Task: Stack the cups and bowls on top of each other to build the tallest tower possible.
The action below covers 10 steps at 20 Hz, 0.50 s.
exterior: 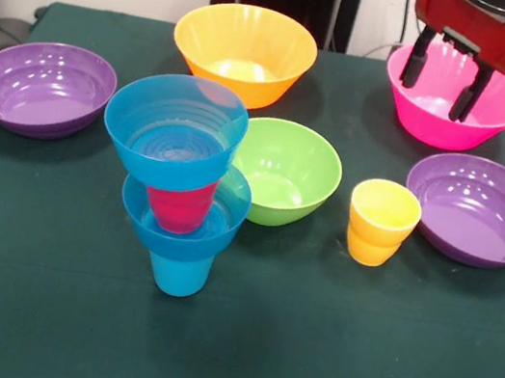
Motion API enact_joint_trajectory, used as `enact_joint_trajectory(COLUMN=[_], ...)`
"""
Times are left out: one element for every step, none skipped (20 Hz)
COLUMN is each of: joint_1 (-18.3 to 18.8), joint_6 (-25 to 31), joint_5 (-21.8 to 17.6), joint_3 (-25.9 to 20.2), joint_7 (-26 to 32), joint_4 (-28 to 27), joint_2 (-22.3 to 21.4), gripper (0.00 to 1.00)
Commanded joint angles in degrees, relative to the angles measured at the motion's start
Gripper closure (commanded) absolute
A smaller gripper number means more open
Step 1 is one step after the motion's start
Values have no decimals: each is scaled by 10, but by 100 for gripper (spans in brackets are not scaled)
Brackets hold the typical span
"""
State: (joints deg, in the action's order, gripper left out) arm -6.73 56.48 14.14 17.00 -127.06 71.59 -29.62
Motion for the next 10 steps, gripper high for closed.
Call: enact_joint_trajectory(joint_1=[-7,-8,-9,-11,-12,-13,-14,-16,-20,-22], joint_6=[-30,-31,-31,-29,-25,-18,-12,-5,1,9], joint_5=[9,10,10,11,9,10,10,7,4,0], joint_3=[-36,-36,-35,-34,-32,-30,-28,-26,-22,-18], joint_7=[-117,-118,-120,-120,-121,-122,-124,-123,-123,-122], joint_4=[60,61,62,63,64,66,67,68,74,75], joint_2=[36,37,37,36,35,35,34,34,31,30], gripper=[0,0,0,0,0,0,0,0,0,0])
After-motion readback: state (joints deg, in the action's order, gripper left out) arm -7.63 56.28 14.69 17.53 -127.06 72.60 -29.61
